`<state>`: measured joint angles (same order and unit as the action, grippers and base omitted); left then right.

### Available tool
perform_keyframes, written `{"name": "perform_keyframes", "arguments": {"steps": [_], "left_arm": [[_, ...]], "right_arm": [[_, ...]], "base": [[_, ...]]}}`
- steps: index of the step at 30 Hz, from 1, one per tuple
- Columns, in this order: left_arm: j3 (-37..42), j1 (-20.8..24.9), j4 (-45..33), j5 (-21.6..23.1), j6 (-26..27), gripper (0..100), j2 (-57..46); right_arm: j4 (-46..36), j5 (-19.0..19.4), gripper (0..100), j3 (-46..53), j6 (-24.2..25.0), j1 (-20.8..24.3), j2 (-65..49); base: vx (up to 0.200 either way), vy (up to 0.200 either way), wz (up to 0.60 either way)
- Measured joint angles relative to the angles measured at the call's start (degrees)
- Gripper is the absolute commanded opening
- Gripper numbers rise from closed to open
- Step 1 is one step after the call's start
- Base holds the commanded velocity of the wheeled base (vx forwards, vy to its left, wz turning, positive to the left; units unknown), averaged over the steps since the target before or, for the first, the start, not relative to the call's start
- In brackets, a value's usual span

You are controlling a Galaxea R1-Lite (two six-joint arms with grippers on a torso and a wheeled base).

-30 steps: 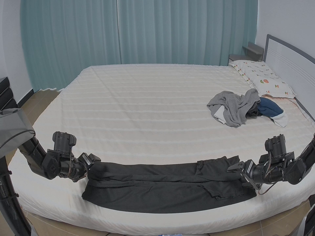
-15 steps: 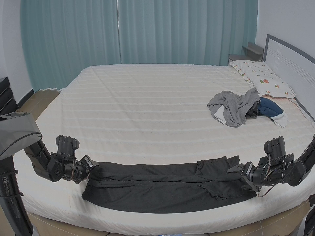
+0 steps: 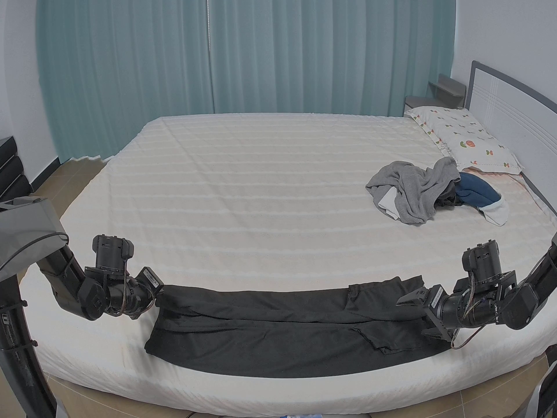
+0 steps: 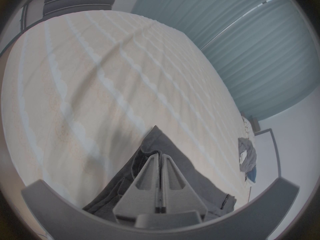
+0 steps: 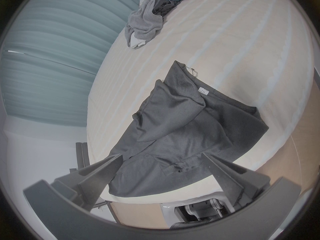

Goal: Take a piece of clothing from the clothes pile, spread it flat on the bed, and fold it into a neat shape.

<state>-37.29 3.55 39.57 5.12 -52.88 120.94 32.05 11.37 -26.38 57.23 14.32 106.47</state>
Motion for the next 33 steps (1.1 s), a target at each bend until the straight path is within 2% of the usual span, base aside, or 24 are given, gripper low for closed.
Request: {"name": "perform_keyframes", "arguments": {"steps": [7, 11, 19, 26, 27, 33], "left_arm": [[-0.2, -0.1, 0.8, 0.1, -3.0, 0, -3.5], [0.1, -0.1, 4.1, 0.2, -4.5, 0, -4.7], [1.0, 0.0, 5.7, 0.2, -4.8, 0, -5.5], [1.2, 0.0, 5.7, 0.2, -4.9, 0, -5.6], [1.2, 0.0, 5.7, 0.2, -4.8, 0, -5.6], [1.1, 0.0, 5.8, 0.2, -4.8, 0, -5.7]], "right_arm": [[0.1, -3.3, 100, -2.6, 2.4, 1.3, 2.5], [0.1, -4.9, 100, -3.3, 2.8, 1.8, 4.4], [-0.3, -6.4, 100, -5.5, 5.9, 2.2, 7.5], [-0.2, -9.4, 100, -9.4, 8.2, 2.5, 11.1], [-0.2, -9.7, 0, -9.8, 8.5, 2.5, 11.5], [-0.6, -11.0, 0, -11.5, 9.0, 2.6, 13.3]], "base": [[0.0, 0.0, 0.0], [0.0, 0.0, 0.0], [0.0, 0.0, 0.0], [0.0, 0.0, 0.0], [0.0, 0.0, 0.0], [0.0, 0.0, 0.0]]}}
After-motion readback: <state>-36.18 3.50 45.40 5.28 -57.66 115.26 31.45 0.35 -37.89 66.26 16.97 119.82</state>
